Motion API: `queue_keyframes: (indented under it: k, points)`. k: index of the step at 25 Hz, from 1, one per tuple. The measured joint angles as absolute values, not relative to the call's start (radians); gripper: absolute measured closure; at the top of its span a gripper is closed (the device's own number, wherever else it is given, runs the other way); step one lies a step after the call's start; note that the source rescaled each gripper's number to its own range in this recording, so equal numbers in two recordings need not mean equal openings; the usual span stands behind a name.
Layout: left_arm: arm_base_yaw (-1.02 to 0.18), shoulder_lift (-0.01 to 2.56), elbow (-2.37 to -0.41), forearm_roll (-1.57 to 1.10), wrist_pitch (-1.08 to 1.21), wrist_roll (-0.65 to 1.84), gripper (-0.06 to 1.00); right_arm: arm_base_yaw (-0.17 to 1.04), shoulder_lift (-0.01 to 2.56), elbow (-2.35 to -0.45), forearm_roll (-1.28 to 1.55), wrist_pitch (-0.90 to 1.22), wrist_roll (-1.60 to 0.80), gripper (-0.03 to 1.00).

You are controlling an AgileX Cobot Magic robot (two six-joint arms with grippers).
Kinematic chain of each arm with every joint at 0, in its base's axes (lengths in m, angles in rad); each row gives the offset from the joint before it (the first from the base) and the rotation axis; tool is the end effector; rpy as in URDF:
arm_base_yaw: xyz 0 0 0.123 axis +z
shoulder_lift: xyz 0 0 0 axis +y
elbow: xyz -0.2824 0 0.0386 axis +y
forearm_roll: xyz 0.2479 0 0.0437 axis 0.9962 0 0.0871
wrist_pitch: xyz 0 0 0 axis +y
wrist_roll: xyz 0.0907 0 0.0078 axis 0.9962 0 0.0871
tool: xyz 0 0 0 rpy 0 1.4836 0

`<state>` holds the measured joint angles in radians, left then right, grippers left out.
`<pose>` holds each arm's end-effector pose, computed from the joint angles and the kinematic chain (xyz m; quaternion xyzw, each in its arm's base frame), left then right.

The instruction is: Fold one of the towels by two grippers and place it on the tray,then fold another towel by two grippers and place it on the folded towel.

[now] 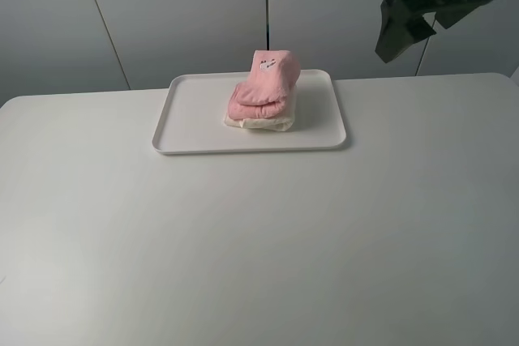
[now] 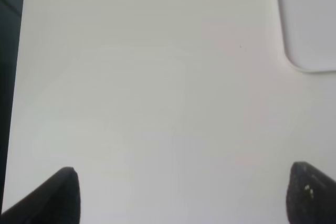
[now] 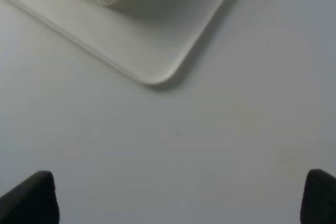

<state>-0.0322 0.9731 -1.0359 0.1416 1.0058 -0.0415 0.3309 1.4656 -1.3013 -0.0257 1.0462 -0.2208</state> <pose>0.1774 0.0052 0.3693 0.0102 0.9345 0.0563 0.3514 0.2841 0.0955 0.3284 -0.2692 0.9371 0.0000 0.2222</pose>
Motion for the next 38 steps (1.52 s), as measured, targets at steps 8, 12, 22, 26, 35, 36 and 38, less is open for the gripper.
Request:
queue_keyframes:
  k: [8,12,22,26,35,36,38]
  points:
    - [-0.032,0.704,-0.854,0.078,1.054,-0.042,-0.06,0.331,1.056,-0.972,-0.033,1.042,-0.140,-0.03]
    - [-0.032,0.557,-0.788,0.073,1.105,-0.042,-0.06,0.331,0.848,-0.869,-0.026,1.086,-0.131,-0.03]
    - [-0.032,0.262,-0.678,0.048,1.155,-0.042,-0.06,0.331,0.384,-0.721,0.018,1.186,-0.090,-0.03]
    - [-0.032,0.169,-0.641,0.034,1.164,-0.042,-0.06,0.331,0.244,-0.676,0.037,1.219,-0.067,-0.03]
    - [-0.032,0.013,-0.632,0.023,1.184,-0.042,-0.06,0.331,0.035,-0.566,0.046,1.228,-0.062,-0.03]
    - [-0.032,0.008,-0.630,0.023,1.189,-0.042,-0.06,0.331,0.020,-0.562,0.046,1.227,-0.062,-0.03]
    - [-0.032,0.005,-0.616,0.023,1.193,-0.042,-0.06,0.331,0.004,-0.561,0.048,1.227,-0.062,-0.03]
